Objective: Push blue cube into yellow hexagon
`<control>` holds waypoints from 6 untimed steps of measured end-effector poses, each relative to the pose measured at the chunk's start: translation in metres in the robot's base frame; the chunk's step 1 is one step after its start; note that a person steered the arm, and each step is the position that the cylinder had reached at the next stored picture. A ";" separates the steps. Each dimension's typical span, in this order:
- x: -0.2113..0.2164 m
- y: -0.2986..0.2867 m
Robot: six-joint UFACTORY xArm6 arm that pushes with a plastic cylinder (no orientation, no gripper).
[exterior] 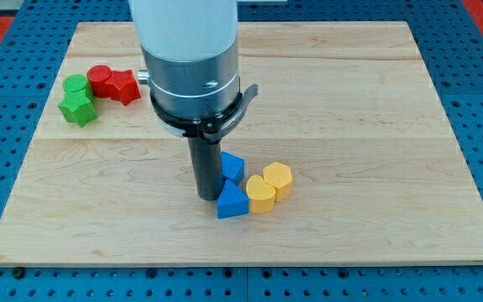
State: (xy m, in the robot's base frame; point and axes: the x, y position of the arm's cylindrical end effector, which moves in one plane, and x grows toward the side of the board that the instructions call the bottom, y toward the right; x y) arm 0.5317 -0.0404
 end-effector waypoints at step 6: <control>-0.036 0.015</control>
